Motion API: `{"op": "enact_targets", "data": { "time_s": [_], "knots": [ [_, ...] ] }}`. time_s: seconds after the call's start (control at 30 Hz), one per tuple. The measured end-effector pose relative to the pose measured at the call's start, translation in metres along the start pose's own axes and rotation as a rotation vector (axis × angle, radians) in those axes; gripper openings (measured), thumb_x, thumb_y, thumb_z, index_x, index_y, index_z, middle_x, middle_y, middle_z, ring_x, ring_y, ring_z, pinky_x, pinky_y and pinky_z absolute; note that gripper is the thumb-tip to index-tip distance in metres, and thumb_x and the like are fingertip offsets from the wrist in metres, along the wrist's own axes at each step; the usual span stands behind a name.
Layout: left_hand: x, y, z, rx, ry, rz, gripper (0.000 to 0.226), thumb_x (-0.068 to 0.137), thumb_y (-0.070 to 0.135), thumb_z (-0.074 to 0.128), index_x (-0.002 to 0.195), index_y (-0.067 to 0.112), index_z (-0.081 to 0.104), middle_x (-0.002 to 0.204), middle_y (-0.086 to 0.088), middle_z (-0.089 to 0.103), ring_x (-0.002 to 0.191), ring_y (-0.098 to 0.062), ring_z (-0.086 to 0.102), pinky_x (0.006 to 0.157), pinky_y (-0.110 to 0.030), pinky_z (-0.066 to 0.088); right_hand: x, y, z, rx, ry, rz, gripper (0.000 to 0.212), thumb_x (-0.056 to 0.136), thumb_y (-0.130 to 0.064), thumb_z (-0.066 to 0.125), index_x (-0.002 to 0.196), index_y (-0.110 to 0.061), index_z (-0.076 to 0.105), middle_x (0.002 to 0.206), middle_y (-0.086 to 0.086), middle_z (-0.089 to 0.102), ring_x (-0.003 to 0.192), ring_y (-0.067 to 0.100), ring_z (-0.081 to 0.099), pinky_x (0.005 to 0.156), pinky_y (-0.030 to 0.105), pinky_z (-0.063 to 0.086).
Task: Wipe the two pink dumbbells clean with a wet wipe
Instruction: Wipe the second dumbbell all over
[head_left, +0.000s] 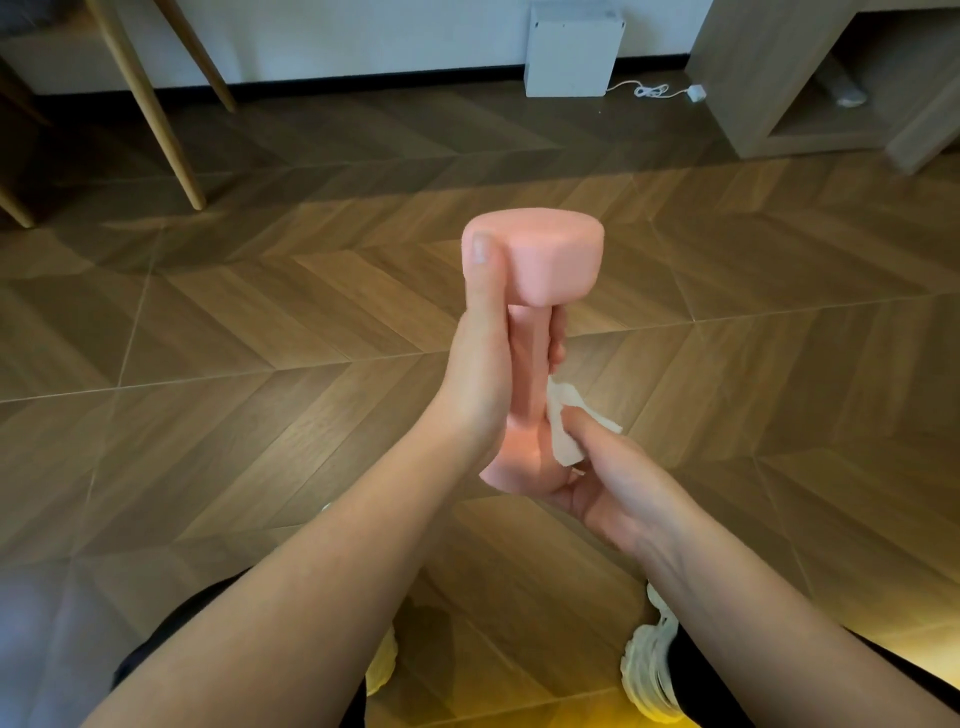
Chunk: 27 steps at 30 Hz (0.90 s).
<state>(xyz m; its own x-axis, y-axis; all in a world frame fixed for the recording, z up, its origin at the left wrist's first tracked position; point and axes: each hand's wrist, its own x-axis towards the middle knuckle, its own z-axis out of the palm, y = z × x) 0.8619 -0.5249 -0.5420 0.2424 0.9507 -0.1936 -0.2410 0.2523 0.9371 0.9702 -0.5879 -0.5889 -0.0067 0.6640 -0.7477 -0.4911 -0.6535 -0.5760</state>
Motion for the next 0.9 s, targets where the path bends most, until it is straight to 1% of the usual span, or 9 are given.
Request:
{"op": "enact_targets", "data": {
  "time_s": [0.13, 0.23, 0.33, 0.43, 0.5, 0.6, 0.67, 0.77, 0.9],
  "knots": [
    [-0.001, -0.001, -0.003, -0.119, -0.107, -0.007, 0.091, 0.083, 0.081, 0.016, 0.083, 0.004, 0.064, 0.061, -0.008, 0.054, 0.053, -0.018, 0.046, 0.053, -0.032, 0.04, -0.004, 0.006, 0.003, 0.01, -0.083, 0.131, 0.02, 0.098, -0.023, 0.053, 0.111, -0.014, 0.065, 0.104, 0.012, 0.076, 0.102, 0.026, 0.072, 0.087, 0.047, 0.058],
    [-0.002, -0.002, -0.004, -0.033, -0.078, -0.001, 0.099, 0.081, 0.084, 0.018, 0.089, -0.004, 0.065, 0.068, -0.012, 0.058, 0.063, -0.023, 0.051, 0.066, -0.038, 0.045, -0.004, 0.003, 0.002, 0.022, -0.08, 0.083, 0.026, 0.098, -0.017, 0.051, 0.121, -0.01, 0.062, 0.109, 0.013, 0.074, 0.103, 0.026, 0.071, 0.079, 0.045, 0.061],
    [-0.003, -0.003, -0.001, 0.101, 0.005, -0.008, 0.088, 0.066, 0.085, 0.034, 0.088, 0.005, 0.06, 0.079, -0.009, 0.057, 0.076, -0.022, 0.053, 0.081, -0.041, 0.044, -0.002, -0.003, -0.003, 0.047, -0.05, 0.039, 0.031, 0.099, -0.012, 0.051, 0.129, -0.006, 0.057, 0.115, 0.018, 0.071, 0.102, 0.028, 0.07, 0.064, 0.04, 0.061],
    [-0.002, -0.003, 0.0, 0.119, 0.036, -0.005, 0.082, 0.064, 0.085, 0.038, 0.083, 0.008, 0.058, 0.076, -0.008, 0.055, 0.073, -0.021, 0.052, 0.078, -0.039, 0.044, 0.0, -0.004, -0.003, 0.034, -0.041, 0.011, 0.032, 0.098, -0.014, 0.052, 0.129, -0.007, 0.056, 0.116, 0.018, 0.071, 0.104, 0.029, 0.07, 0.065, 0.039, 0.06],
    [0.0, -0.001, 0.001, 0.117, -0.015, 0.04, 0.09, 0.069, 0.086, 0.031, 0.081, 0.001, 0.06, 0.068, -0.01, 0.054, 0.066, -0.023, 0.051, 0.071, -0.04, 0.044, 0.001, -0.002, -0.001, 0.007, -0.044, 0.009, 0.027, 0.098, -0.019, 0.053, 0.122, -0.01, 0.061, 0.109, 0.015, 0.074, 0.097, 0.027, 0.073, 0.064, 0.038, 0.06],
    [0.001, 0.0, 0.003, 0.022, -0.124, 0.022, 0.106, 0.072, 0.085, 0.024, 0.093, -0.012, 0.06, 0.062, -0.012, 0.05, 0.056, -0.021, 0.046, 0.058, -0.034, 0.041, 0.003, 0.004, 0.002, -0.005, -0.031, 0.032, 0.021, 0.099, -0.021, 0.052, 0.112, -0.012, 0.067, 0.099, 0.01, 0.077, 0.087, 0.022, 0.075, 0.062, 0.038, 0.061],
    [0.0, -0.002, 0.006, 0.103, -0.103, -0.014, 0.107, 0.068, 0.087, 0.023, 0.095, -0.008, 0.064, 0.066, -0.01, 0.057, 0.065, -0.023, 0.051, 0.068, -0.039, 0.045, 0.003, 0.006, 0.001, 0.017, -0.007, 0.022, 0.019, 0.099, -0.017, 0.051, 0.11, -0.012, 0.067, 0.095, 0.008, 0.078, 0.085, 0.021, 0.075, 0.063, 0.039, 0.061],
    [-0.004, -0.004, 0.008, 0.291, -0.012, -0.043, 0.082, 0.062, 0.088, 0.031, 0.082, 0.015, 0.062, 0.075, 0.001, 0.06, 0.081, -0.02, 0.055, 0.088, -0.042, 0.044, 0.001, 0.002, -0.004, 0.102, 0.026, 0.008, 0.02, 0.096, -0.006, 0.051, 0.112, -0.006, 0.063, 0.087, 0.011, 0.077, 0.076, 0.02, 0.075, 0.056, 0.036, 0.06],
    [-0.002, -0.007, 0.006, 0.252, 0.064, -0.058, 0.07, 0.059, 0.086, 0.042, 0.066, 0.017, 0.056, 0.064, 0.001, 0.057, 0.071, -0.022, 0.053, 0.081, -0.044, 0.045, 0.002, 0.0, -0.006, 0.093, 0.045, -0.035, 0.025, 0.094, -0.004, 0.054, 0.117, -0.007, 0.062, 0.091, 0.012, 0.077, 0.075, 0.02, 0.075, 0.057, 0.036, 0.06]
  ]
}}
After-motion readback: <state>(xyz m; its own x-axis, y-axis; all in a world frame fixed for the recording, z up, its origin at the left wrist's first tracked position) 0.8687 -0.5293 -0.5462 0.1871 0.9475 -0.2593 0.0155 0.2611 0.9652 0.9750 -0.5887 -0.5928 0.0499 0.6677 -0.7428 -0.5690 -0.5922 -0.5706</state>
